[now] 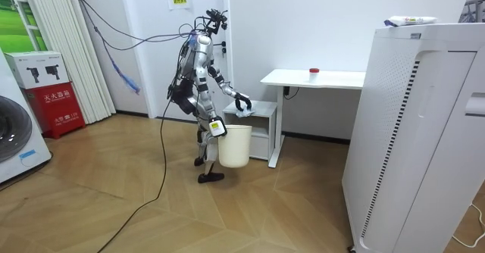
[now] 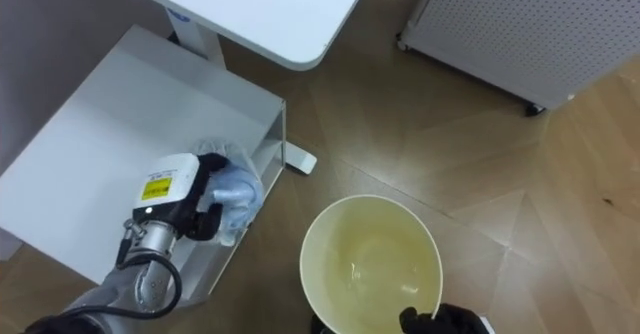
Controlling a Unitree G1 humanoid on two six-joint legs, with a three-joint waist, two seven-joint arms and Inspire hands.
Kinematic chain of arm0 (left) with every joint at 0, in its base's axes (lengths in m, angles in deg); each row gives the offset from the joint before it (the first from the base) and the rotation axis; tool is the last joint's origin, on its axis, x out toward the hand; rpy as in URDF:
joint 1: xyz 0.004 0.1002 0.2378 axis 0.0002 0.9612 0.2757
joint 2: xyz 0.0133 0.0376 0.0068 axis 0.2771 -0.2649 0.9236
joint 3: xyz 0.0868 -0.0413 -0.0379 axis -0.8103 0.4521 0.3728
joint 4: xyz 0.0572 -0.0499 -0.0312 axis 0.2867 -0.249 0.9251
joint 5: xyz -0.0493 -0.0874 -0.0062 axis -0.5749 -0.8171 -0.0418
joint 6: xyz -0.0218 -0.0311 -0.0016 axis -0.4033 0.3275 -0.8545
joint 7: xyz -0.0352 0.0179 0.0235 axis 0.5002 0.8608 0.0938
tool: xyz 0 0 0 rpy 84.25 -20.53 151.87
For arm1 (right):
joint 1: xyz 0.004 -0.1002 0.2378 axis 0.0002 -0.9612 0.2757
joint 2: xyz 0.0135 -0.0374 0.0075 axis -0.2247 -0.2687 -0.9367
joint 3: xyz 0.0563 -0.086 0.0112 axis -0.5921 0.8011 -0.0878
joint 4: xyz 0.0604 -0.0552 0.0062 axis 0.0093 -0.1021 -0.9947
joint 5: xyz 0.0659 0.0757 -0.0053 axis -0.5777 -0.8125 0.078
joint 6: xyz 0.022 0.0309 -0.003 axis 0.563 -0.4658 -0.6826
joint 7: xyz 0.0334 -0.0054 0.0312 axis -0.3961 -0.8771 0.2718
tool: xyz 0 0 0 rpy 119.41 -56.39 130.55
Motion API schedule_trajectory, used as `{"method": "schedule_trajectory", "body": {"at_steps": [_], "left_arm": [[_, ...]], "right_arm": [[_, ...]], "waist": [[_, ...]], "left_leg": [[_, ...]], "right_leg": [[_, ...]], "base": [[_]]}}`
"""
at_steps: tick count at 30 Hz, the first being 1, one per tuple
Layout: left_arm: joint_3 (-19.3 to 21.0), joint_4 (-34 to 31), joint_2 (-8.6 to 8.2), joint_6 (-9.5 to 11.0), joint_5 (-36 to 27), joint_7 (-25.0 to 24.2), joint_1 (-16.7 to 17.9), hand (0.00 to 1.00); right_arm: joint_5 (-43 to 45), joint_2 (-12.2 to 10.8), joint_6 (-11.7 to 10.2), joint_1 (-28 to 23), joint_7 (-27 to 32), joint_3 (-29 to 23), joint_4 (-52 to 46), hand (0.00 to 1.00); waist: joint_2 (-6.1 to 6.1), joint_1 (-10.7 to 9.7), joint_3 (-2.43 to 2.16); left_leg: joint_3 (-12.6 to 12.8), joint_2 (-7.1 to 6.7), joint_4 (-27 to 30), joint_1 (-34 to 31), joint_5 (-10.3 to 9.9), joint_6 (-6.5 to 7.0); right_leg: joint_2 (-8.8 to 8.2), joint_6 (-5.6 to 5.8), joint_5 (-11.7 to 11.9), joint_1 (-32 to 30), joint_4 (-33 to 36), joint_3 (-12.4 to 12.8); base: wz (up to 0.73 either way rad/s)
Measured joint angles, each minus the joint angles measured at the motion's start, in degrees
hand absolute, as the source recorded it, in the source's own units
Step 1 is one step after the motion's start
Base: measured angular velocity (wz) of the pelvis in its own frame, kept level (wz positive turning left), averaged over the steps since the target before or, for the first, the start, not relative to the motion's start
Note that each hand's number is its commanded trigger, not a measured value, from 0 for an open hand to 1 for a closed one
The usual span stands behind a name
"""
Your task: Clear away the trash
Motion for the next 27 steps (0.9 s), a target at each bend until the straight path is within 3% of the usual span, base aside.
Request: {"method": "schedule_trajectory", "body": {"at_steps": [7, 11, 16, 19, 25, 27], "left_arm": [[-0.5, -0.2, 0.09, -0.4, -0.1, -1.1, 0.0, 1.0], [-0.4, 0.3, 0.06, 0.0, -1.5, -1.0, 0.5, 1.0], [0.8, 1.9, -0.97, 1.7, -5.8, 0.2, 2.6, 1.0], [2.9, 2.1, -1.44, 3.3, -8.9, 0.3, 4.3, 1.0], [4.3, -0.4, -5.53, 4.8, -21.1, -2.3, 6.8, 1.0], [3.4, -1.1, -7.74, 5.1, -24.0, -5.1, 8.0, 1.0]], "right_arm": [[-0.8, 0.0, 0.1, 0.0, 0.0, 0.0, -0.3, 1.0], [-0.7, 0.0, 0.1, -0.2, 0.8, 0.4, -0.4, 1.0], [-0.5, -0.1, -0.4, -0.5, 2.1, 1.2, -0.3, 1.0], [-0.1, -0.9, -1.8, -0.5, 2.2, 1.2, 0.1, 1.0], [0.1, -2.7, -4.3, -0.3, 3.1, 1.2, 1.3, 1.0], [0.1, -4.0, -4.4, 0.1, 3.3, 1.3, 2.2, 1.0]], "waist": [[0.07, 0.2, -0.04], [0.81, 0.2, -0.06], [0.89, 0.5, -0.05], [0.89, 0.9, -0.05], [0.44, 1.4, -0.2], [-0.71, 1.5, -0.29]], "left_leg": [[-0.1, 0.1, -0.1, 0.0, -0.1, -0.06], [-0.1, 0.23, -0.5, 0.5, -0.1, -0.11], [0.2, 0.04, -1.3, 2.3, 0.0, -0.17], [0.2, 0.25, -1.7, 3.1, 0.0, -0.35], [1.1, -0.59, -3.5, 4.2, 0.5, -0.4], [1.5, -0.89, -4.5, 5.0, 0.8, -0.44]], "right_leg": [[0.13, 0.01, 0.0, 0.1, -0.3, 0.0], [0.53, 0.02, 0.3, 0.9, -1.2, 0.0], [0.3, -0.07, 0.1, 2.3, -1.4, 0.1], [0.62, -0.13, 0.2, 3.1, -2.2, 0.0], [-0.11, -0.01, 0.2, 3.6, -2.7, 0.3], [-0.25, 0.03, 0.2, 4.0, -3.2, 0.5]], "base": [[0.0], [-0.02], [-0.01], [0.0], [0.01], [0.0]]}}
